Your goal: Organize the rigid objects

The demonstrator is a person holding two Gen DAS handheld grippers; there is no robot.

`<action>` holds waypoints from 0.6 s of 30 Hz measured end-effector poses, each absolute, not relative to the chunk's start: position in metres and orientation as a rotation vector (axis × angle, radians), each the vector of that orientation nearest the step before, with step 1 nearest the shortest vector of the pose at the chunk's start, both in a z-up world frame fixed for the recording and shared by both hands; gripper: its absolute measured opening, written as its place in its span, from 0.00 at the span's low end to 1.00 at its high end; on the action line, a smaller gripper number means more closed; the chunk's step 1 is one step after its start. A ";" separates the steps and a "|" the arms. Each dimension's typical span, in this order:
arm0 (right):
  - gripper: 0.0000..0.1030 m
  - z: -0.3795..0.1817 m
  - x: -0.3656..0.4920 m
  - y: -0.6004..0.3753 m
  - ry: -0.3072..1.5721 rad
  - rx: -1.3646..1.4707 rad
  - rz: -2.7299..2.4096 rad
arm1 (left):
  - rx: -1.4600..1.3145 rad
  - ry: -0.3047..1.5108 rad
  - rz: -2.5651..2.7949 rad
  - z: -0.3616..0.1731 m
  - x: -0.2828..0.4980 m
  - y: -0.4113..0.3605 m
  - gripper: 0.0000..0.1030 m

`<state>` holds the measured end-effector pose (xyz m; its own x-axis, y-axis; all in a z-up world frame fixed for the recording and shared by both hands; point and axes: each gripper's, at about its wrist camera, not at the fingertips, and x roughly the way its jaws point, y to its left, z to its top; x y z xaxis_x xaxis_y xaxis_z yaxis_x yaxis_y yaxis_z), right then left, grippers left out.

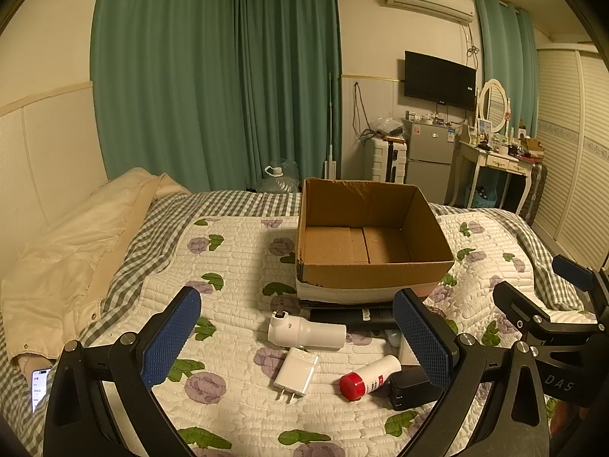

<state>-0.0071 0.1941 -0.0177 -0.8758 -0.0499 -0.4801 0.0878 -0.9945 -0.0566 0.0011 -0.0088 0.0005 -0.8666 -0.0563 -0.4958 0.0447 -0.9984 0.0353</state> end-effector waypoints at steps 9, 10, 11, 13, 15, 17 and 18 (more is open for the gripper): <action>1.00 -0.018 -0.008 0.194 0.117 0.758 -2.973 | 0.796 -0.038 -2.987 0.000 0.001 -0.009 1.00; 1.00 -0.018 -0.007 0.194 0.117 0.759 -2.973 | 0.796 -0.039 -2.986 0.000 0.000 -0.008 1.00; 1.00 -0.018 -0.008 0.194 0.118 0.759 -2.973 | 0.795 -0.039 -2.986 0.000 0.000 -0.008 1.00; 1.00 -0.019 -0.008 0.194 0.118 0.761 -2.973 | 0.795 -0.039 -2.987 -0.001 0.000 -0.008 1.00; 1.00 -0.020 -0.007 0.194 0.118 0.763 -2.973 | 0.794 -0.038 -2.987 0.001 0.001 -0.009 1.00; 1.00 -0.021 -0.007 0.194 0.118 0.763 -2.972 | 0.794 -0.034 -2.986 0.001 0.001 -0.010 1.00; 1.00 -0.021 -0.007 0.194 0.118 0.763 -2.973 | 0.794 -0.034 -2.986 0.001 0.001 -0.010 1.00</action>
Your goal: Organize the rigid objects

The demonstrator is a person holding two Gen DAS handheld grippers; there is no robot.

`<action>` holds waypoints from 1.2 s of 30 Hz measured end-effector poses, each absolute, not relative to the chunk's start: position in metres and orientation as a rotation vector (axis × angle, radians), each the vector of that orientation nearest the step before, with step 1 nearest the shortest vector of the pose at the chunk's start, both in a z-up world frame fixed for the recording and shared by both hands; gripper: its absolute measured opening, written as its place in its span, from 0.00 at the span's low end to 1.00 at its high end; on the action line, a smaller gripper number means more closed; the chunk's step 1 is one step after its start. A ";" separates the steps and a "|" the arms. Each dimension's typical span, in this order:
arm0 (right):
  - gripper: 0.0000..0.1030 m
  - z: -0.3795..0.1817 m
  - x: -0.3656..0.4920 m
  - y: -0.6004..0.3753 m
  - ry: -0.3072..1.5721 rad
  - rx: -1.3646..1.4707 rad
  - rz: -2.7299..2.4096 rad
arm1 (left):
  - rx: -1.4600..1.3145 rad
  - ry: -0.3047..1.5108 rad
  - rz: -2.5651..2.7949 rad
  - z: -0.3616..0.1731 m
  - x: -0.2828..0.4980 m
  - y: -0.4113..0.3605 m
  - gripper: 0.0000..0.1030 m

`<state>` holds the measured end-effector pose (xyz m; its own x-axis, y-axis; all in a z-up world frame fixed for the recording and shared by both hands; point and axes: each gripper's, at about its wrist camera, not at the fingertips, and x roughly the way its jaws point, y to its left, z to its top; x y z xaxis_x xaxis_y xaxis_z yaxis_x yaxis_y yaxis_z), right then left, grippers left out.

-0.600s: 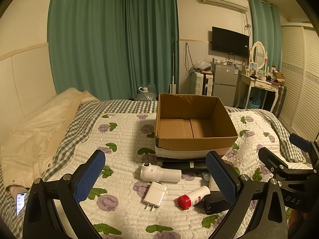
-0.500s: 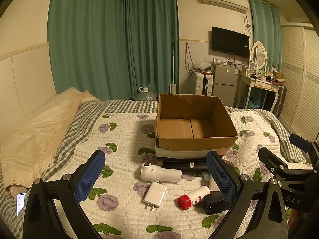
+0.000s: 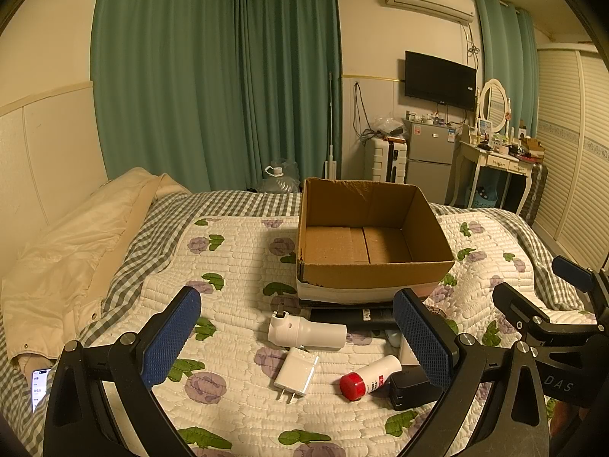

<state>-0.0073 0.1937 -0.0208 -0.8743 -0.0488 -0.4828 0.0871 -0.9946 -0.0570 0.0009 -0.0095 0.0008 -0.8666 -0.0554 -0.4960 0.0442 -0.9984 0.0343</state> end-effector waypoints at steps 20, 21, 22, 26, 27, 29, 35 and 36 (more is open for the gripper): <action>1.00 -0.021 -0.008 0.193 0.117 0.765 -2.971 | 0.806 -0.027 -2.992 -0.002 -0.001 -0.011 1.00; 1.00 -0.021 -0.009 0.193 0.117 0.767 -2.969 | 0.808 -0.030 -2.991 -0.003 -0.002 -0.011 1.00; 1.00 -0.022 -0.010 0.191 0.118 0.770 -2.966 | 0.812 -0.030 -2.990 -0.004 -0.003 -0.012 1.00; 1.00 -0.025 -0.013 0.189 0.126 0.790 -2.959 | 0.830 -0.037 -2.987 -0.008 -0.005 -0.014 1.00; 1.00 -0.027 -0.014 0.188 0.128 0.797 -2.956 | 0.841 -0.047 -2.978 -0.010 -0.006 -0.015 1.00; 1.00 -0.033 -0.014 0.187 0.136 0.825 -2.938 | 0.870 -0.074 -2.950 -0.018 -0.008 -0.017 1.00; 1.00 -0.079 -0.024 0.174 0.235 0.998 -2.855 | 0.987 -0.076 -2.890 -0.047 -0.017 -0.025 1.00; 1.00 -0.089 -0.027 0.171 0.243 1.045 -2.839 | 1.011 -0.076 -2.882 -0.053 -0.018 -0.026 1.00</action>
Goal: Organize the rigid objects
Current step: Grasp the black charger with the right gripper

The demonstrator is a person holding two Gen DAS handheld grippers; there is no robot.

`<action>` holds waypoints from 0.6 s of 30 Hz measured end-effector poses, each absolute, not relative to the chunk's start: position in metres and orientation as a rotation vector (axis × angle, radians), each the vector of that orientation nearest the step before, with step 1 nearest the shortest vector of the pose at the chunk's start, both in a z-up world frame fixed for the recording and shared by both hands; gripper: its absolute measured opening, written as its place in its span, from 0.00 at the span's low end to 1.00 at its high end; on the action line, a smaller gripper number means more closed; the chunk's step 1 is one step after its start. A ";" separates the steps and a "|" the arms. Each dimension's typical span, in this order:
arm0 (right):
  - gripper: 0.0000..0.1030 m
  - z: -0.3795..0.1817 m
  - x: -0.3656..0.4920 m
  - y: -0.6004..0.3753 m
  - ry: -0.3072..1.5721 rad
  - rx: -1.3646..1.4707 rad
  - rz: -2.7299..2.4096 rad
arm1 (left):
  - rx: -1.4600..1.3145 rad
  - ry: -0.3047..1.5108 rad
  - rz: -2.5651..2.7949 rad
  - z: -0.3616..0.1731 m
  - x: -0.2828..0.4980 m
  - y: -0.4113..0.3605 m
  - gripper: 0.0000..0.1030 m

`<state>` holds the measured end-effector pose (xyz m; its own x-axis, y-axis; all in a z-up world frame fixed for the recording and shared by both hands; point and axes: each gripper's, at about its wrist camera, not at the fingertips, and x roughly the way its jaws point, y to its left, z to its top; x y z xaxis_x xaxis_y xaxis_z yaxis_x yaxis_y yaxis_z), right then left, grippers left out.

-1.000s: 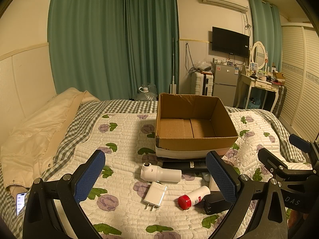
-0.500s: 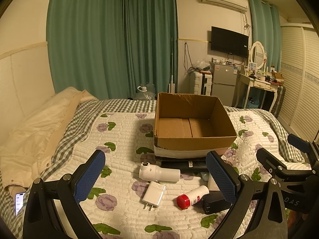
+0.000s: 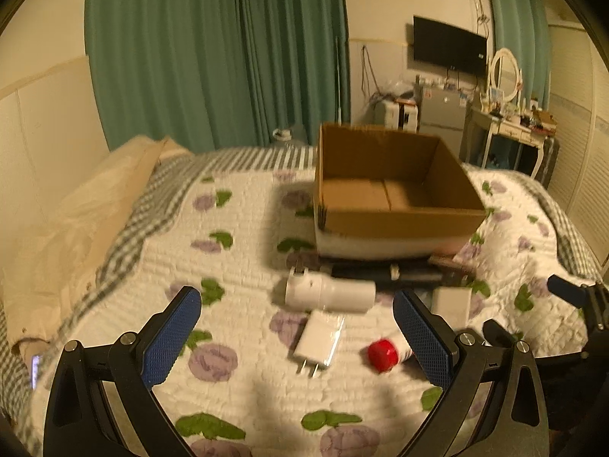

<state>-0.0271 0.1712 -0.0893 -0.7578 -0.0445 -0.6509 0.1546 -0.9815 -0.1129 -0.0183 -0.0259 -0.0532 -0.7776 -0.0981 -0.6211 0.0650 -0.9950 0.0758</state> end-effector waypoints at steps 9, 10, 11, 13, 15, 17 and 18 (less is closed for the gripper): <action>1.00 -0.152 -0.048 0.155 0.212 1.263 -2.711 | 1.172 -0.103 -2.824 -0.095 -0.033 -0.023 0.98; 1.00 -0.155 -0.050 0.155 0.206 1.281 -2.708 | 1.176 -0.109 -2.825 -0.097 -0.033 -0.022 0.98; 1.00 -0.158 -0.052 0.155 0.197 1.297 -2.703 | 1.177 -0.116 -2.827 -0.098 -0.034 -0.021 0.98; 0.99 -0.165 -0.059 0.155 0.165 1.340 -2.683 | 1.178 -0.142 -2.829 -0.100 -0.035 -0.017 0.98; 0.96 -0.170 -0.063 0.154 0.128 1.366 -2.656 | 1.178 -0.168 -2.836 -0.101 -0.035 -0.013 0.98; 0.89 -0.175 -0.067 0.152 0.104 1.386 -2.627 | 1.178 -0.190 -2.833 -0.102 -0.037 -0.009 0.98; 0.78 -0.176 -0.067 0.152 0.099 1.389 -2.620 | 1.164 -0.198 -2.825 -0.102 -0.037 -0.008 0.98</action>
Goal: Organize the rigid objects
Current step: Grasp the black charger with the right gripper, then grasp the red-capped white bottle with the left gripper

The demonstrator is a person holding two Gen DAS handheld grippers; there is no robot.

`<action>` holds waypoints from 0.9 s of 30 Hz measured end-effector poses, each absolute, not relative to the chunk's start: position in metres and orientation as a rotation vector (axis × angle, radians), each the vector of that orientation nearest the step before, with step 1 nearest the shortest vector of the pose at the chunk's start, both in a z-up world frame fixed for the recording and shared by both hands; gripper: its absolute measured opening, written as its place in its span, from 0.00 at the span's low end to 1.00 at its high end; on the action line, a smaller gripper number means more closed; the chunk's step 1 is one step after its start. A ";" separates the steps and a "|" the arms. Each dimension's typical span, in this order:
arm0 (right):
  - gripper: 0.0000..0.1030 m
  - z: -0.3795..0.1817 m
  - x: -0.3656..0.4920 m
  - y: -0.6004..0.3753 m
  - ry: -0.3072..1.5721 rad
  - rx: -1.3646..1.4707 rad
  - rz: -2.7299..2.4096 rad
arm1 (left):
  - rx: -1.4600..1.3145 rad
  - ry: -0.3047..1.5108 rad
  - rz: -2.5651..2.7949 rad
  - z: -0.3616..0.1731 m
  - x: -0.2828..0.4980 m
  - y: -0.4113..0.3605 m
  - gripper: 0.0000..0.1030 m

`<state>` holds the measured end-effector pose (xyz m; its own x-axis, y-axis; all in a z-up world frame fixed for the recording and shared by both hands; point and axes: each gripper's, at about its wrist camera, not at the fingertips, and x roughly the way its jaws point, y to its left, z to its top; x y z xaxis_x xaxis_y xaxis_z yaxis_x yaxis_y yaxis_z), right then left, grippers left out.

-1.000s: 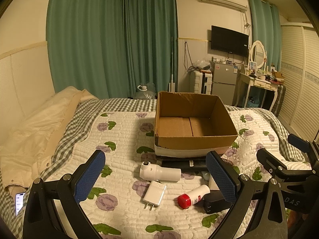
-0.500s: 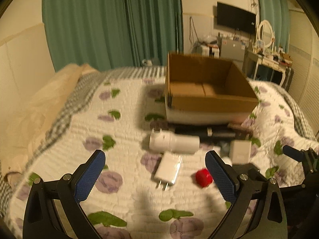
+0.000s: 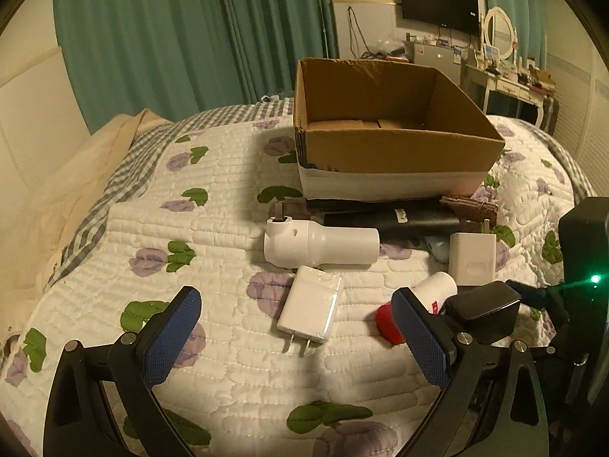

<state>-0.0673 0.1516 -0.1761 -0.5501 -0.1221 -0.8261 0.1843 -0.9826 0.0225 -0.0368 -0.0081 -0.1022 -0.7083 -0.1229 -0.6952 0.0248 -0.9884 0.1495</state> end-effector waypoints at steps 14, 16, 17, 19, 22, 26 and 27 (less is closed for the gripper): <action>0.70 -0.115 -0.056 0.215 -0.052 1.247 -2.733 | 1.410 -0.368 -2.927 -0.133 -0.066 0.041 0.40; 0.70 -0.113 -0.059 0.221 -0.064 1.252 -2.746 | 1.470 -0.375 -2.961 -0.142 -0.071 0.045 0.41; 0.70 -0.113 -0.060 0.225 -0.078 1.257 -2.747 | 1.484 -0.378 -2.983 -0.143 -0.071 0.048 0.42; 0.70 -0.114 -0.061 0.229 -0.110 1.268 -2.740 | 1.556 -0.388 -3.009 -0.147 -0.073 0.053 0.45; 0.70 -0.117 -0.062 0.232 -0.129 1.278 -2.732 | 1.617 -0.467 -2.989 -0.157 -0.076 0.061 0.55; 0.70 -0.119 -0.062 0.234 -0.140 1.288 -2.728 | 1.674 -0.572 -2.971 -0.168 -0.080 0.075 0.60; 0.70 -0.120 -0.062 0.234 -0.139 1.290 -2.728 | 1.701 -0.603 -2.951 -0.173 -0.083 0.079 0.61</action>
<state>-0.0624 0.2336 -0.1198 -0.6294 -0.1476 -0.7629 0.0693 -0.9885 0.1342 -0.0832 0.0788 -0.1727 -0.4785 0.0990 -0.8725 -0.4336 -0.8907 0.1368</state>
